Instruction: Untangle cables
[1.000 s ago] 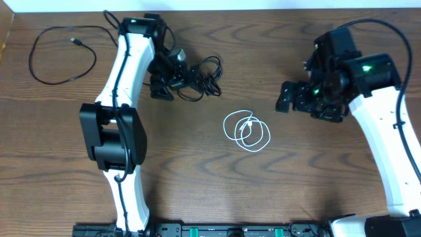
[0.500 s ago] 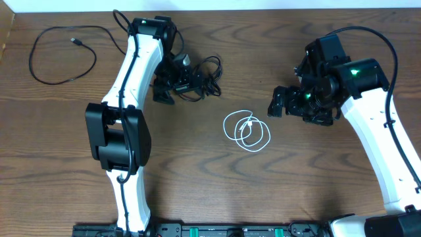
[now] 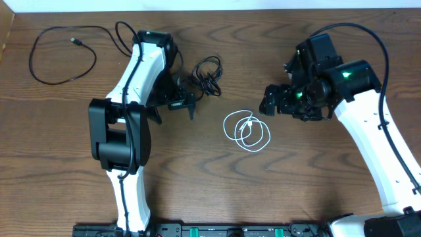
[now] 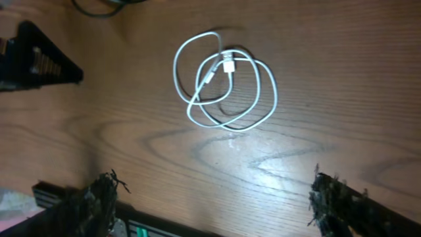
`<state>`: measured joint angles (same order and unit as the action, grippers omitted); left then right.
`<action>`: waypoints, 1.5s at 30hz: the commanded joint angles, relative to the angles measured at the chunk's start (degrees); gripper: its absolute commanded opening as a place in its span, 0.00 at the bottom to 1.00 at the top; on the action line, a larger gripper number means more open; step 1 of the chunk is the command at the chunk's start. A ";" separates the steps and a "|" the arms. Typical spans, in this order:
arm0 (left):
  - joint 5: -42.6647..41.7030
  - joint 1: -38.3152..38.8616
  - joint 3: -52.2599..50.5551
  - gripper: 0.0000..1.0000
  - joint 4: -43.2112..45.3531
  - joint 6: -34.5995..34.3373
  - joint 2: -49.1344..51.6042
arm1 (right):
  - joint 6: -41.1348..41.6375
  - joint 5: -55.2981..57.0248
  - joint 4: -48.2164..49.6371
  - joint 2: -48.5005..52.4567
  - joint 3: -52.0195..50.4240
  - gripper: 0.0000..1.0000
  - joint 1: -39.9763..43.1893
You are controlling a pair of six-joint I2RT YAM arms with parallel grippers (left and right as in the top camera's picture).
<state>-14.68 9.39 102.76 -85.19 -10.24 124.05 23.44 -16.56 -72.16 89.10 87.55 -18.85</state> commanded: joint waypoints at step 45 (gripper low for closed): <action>3.98 -1.90 -0.37 0.98 -7.61 2.47 -29.75 | 0.68 1.25 11.50 2.67 -0.46 0.99 -7.54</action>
<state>-11.64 8.64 102.65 -91.33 -8.93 94.06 25.85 -15.64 -60.82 91.66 87.35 -26.81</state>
